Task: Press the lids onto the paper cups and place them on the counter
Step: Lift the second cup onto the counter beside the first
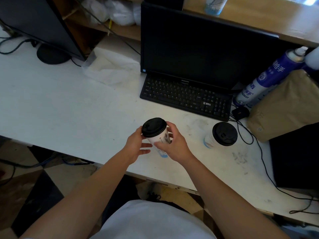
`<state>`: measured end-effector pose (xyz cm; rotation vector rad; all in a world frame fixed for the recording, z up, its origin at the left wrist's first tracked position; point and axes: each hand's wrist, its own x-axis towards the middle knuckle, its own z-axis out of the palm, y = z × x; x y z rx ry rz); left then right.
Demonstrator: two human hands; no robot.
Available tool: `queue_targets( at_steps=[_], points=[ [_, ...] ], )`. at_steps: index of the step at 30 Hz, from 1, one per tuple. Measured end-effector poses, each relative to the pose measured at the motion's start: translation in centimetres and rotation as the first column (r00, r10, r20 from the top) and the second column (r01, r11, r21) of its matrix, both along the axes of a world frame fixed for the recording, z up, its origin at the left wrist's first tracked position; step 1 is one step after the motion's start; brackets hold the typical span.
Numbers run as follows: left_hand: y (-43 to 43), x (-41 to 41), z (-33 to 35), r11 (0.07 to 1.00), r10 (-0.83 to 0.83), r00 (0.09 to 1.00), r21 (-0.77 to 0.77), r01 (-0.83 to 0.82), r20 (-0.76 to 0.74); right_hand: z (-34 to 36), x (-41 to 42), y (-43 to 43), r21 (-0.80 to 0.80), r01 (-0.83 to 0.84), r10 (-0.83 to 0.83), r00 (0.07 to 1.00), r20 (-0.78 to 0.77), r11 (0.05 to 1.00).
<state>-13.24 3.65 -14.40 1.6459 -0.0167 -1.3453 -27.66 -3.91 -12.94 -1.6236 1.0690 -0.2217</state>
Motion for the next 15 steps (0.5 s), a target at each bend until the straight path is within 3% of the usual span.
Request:
queue_targets(
  at_steps=[4, 6, 7, 9, 11, 13, 15],
  points=[
    [-0.2, 0.2, -0.3, 0.997, -0.075, 0.994, 0.013, 0.074, 0.082, 0.4, -0.3, -0.6, -0.053, -0.005, 0.003, 0.999, -0.038, 0.999],
    [0.1, 0.9, -1.4, 0.991, -0.135, 0.941, 0.036, 0.130, 0.311, 0.6, -0.2, -1.1, -0.099, -0.018, 0.012, 0.998, -0.058, 0.995],
    [0.5, 1.6, -2.3, 0.982, -0.189, 0.856, 0.082, 0.170, 0.481, 0.8, -0.2, -1.4, -0.131, -0.033, 0.023, 0.997, -0.076, 0.991],
    [1.7, 3.2, -4.4, 0.936, -0.350, 0.550, 0.262, 0.235, 0.759, 1.0, 0.0, -2.1, -0.205, -0.087, 0.060, 0.989, -0.136, 0.975],
    [2.7, 4.6, -6.6, 0.834, -0.549, 0.307, 0.485, 0.264, 0.777, 1.6, 0.2, -2.7, -0.286, -0.173, 0.112, 0.970, -0.218, 0.943],
    [3.5, 5.4, -8.5, 0.717, -0.696, 0.225, 0.642, 0.271, 0.682, 2.4, 0.7, -3.4, -0.351, -0.248, 0.155, 0.949, -0.273, 0.903],
    [4.2, 5.4, -9.9, 0.685, -0.726, 0.165, 0.682, 0.255, 0.667, 3.2, 1.0, -4.0, -0.397, -0.297, 0.178, 0.934, -0.310, 0.868]
  ],
)
